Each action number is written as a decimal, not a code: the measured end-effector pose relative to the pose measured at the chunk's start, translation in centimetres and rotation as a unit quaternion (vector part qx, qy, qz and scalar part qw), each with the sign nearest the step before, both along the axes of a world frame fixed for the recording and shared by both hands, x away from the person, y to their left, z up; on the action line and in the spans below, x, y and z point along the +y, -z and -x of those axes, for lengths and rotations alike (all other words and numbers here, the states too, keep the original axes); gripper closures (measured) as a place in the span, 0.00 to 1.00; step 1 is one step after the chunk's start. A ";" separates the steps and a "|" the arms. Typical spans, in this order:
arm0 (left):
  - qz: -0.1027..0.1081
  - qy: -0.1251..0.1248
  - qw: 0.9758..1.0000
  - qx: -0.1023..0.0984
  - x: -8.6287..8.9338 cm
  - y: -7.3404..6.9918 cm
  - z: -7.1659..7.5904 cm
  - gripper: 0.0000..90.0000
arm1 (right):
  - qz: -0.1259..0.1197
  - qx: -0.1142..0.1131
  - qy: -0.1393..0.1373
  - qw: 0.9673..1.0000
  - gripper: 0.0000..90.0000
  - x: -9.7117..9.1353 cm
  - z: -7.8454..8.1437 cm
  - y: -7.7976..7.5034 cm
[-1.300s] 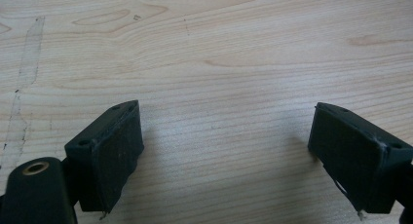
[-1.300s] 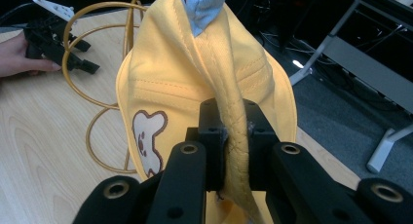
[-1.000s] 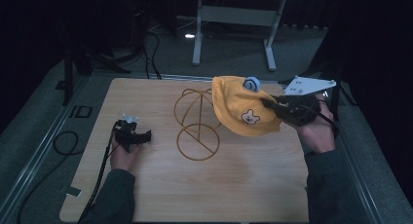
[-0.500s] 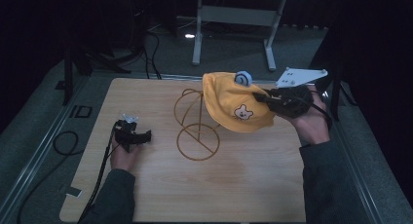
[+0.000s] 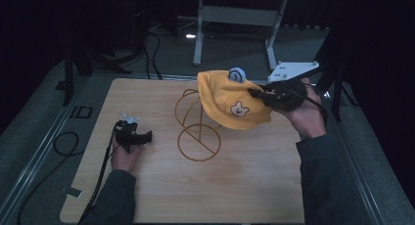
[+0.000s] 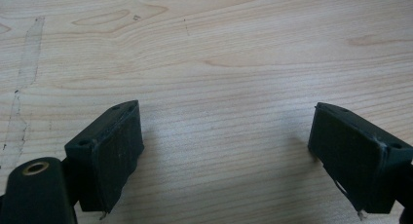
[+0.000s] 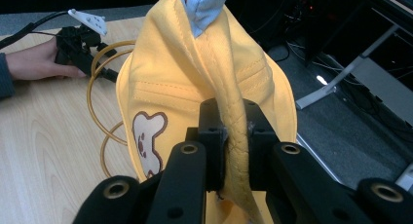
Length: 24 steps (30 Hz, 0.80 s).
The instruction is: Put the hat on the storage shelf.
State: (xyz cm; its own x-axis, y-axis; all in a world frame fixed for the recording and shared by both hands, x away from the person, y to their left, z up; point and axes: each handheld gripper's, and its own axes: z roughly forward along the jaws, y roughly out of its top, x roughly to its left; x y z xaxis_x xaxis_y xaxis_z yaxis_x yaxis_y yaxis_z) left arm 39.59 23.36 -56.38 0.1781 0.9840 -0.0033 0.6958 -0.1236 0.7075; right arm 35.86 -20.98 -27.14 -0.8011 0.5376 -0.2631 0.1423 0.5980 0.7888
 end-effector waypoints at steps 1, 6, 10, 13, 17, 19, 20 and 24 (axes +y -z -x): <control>0.000 0.000 1.000 0.000 0.0 0.0 0.0 0.14 | 0.002 0.000 0.000 1.000 0.91 0.1 -0.1 -0.1; 0.000 0.000 1.000 0.000 0.0 0.0 0.0 0.14 | 0.006 0.000 -0.007 1.000 0.91 0.6 -0.4 -0.5; 0.000 0.001 1.000 0.000 0.0 0.0 0.0 0.14 | 0.005 0.001 -0.010 1.000 0.91 0.8 -0.5 -0.6; 0.000 0.001 1.000 0.000 0.0 0.0 0.0 0.14 | 0.009 0.002 -0.011 1.000 0.91 1.1 -0.7 -0.7; -0.001 0.001 1.000 0.000 0.0 0.0 0.0 0.14 | 0.012 0.002 -0.013 1.000 0.91 1.5 -1.0 -0.9; -0.001 0.001 1.000 0.000 0.0 0.0 0.0 0.14 | 0.013 0.002 -0.014 1.000 0.91 1.7 -1.1 -1.0; -0.001 0.001 1.000 0.000 0.0 0.0 0.0 0.14 | 0.015 0.001 -0.016 1.000 0.91 2.0 -1.2 -1.1; -0.001 0.001 1.000 0.000 0.0 0.0 0.0 0.14 | 0.019 0.003 -0.017 1.000 0.91 2.5 -1.5 -1.2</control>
